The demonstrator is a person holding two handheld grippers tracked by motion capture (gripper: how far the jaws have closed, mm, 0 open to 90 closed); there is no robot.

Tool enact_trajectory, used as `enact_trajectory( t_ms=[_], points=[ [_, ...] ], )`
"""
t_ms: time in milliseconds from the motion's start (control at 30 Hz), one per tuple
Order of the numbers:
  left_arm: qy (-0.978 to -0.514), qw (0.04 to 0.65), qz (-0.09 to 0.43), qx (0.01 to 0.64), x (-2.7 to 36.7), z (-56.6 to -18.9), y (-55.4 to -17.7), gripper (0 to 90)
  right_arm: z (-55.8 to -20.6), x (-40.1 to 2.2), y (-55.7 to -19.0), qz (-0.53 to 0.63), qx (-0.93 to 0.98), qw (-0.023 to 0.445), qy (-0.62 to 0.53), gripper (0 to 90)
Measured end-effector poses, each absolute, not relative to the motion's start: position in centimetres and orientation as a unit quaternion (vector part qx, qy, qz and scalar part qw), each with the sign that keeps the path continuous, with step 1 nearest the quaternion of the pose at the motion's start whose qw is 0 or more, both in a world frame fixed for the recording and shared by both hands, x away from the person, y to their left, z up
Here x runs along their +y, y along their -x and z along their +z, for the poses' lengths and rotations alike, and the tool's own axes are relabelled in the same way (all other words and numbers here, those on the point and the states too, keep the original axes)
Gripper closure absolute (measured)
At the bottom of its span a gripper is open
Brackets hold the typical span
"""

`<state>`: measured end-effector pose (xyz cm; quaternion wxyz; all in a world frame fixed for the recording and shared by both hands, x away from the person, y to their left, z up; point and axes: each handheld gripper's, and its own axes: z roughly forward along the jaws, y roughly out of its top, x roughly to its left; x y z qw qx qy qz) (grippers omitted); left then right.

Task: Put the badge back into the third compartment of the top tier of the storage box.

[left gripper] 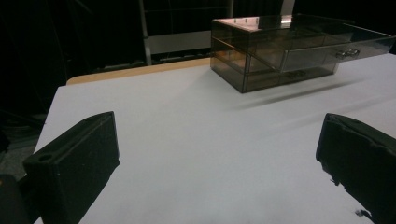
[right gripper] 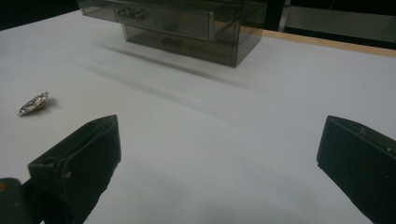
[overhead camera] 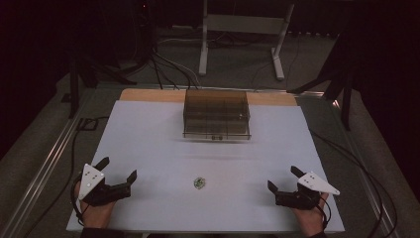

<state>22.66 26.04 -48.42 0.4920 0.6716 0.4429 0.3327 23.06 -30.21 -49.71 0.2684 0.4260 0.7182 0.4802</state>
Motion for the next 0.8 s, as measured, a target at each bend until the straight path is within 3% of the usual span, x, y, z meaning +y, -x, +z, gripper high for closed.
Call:
enact_trajectory(
  t_ms=[533,800],
  points=[
    [-0.676,0.479,0.335,0.448,25.6,-47.9,-22.8,0.3,-49.8,-30.0,-23.0,0.472,0.717,0.283,-0.428,0.0],
    [-0.687,0.485,0.312,0.443,24.7,-47.2,-23.3,0.3,-49.8,-30.3,-23.0,0.473,0.712,0.286,-0.434,0.0]
  ],
)
